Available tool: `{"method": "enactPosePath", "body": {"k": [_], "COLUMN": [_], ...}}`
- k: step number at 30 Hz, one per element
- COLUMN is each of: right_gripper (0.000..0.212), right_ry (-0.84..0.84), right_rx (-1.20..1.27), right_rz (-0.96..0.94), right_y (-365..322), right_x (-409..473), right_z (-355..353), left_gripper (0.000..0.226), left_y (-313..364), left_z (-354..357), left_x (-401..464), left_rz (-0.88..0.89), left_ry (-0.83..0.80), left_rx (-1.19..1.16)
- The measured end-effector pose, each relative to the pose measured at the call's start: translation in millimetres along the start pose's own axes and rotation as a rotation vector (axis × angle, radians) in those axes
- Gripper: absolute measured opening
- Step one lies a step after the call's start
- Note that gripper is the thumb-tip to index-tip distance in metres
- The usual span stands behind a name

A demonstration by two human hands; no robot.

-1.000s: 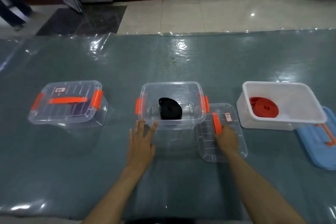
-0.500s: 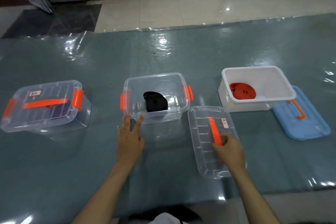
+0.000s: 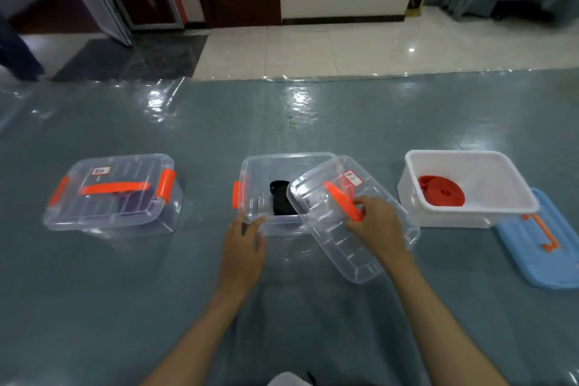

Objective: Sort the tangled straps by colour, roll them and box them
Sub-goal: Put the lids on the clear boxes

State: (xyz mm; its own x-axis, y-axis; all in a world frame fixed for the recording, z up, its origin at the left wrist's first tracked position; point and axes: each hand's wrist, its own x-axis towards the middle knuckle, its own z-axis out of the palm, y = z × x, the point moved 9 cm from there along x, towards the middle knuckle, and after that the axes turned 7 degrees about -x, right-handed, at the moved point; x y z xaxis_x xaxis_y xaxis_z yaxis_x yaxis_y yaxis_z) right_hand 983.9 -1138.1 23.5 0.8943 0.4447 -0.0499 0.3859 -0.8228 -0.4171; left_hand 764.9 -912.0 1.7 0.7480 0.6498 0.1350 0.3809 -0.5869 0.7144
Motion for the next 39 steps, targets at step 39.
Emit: {"method": "enactPosePath", "body": {"k": [39], "right_gripper": [0.027], "right_ry": [-0.073], "right_rx": [0.213], "right_rz": [0.004], "right_y": [0.3], "right_x": [28.6], "right_z": [25.8], "left_gripper": [0.048], "left_y": [-1.0], "left_z": [-26.1], "left_x": [60.7], "left_rz": [-0.05], "left_ry": [-0.031], "left_rx": [0.102]}}
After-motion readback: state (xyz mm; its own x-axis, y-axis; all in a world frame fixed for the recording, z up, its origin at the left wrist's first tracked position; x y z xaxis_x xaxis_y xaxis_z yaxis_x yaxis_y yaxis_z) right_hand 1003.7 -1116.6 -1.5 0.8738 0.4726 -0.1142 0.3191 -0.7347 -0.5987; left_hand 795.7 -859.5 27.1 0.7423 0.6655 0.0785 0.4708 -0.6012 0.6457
